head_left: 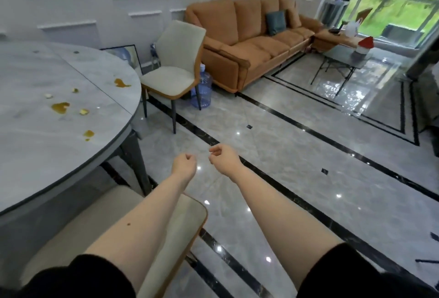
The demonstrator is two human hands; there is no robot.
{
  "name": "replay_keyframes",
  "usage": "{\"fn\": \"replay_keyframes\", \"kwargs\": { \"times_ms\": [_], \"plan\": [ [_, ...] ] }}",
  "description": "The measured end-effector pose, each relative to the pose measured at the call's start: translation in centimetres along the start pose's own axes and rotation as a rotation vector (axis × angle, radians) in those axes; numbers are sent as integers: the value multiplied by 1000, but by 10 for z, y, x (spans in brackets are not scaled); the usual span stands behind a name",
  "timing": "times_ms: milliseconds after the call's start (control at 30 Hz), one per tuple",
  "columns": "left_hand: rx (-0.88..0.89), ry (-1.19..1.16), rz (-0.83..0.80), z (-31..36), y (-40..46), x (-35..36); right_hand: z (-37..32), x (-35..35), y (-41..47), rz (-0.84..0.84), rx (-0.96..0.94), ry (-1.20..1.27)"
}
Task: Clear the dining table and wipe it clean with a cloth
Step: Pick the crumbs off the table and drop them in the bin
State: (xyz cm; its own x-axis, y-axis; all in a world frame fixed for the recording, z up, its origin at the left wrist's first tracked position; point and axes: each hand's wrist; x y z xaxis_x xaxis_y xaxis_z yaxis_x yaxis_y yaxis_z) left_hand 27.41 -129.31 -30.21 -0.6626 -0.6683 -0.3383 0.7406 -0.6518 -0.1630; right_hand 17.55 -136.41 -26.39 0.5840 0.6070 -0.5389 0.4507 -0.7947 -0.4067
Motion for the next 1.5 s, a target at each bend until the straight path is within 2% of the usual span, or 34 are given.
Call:
{"fn": "replay_keyframes", "kwargs": {
  "times_ms": [233,667,933,1133,1300,1500],
  "plan": [
    [-47,13,180,10,67,13,-24,-17,90,-75,-95,-36],
    [-144,-48,323,13,235,12,-108,-2,255,-210,-149,-139],
    [-216,-65,459,19,315,-19,-163,32,337,-334,-217,-247],
    [-273,-155,676,22,378,-35,-219,48,404,-444,-336,-284],
    [-288,-206,754,34,402,-45,-253,64,438,-525,-377,-327],
    [-335,-232,905,25,429,-92,-296,112,453,-642,-447,-373]
  ]
}}
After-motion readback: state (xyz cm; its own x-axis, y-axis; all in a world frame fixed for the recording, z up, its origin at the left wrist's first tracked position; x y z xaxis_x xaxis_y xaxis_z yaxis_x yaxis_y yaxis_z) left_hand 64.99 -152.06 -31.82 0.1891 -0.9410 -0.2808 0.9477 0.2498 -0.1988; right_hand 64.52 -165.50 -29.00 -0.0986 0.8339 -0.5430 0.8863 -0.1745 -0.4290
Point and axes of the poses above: each hand's wrist, its own y-axis towards the middle knuckle, its own x-axis out of the palm, z = x × y, and after that the axes turned 13 degrees about x, right-handed
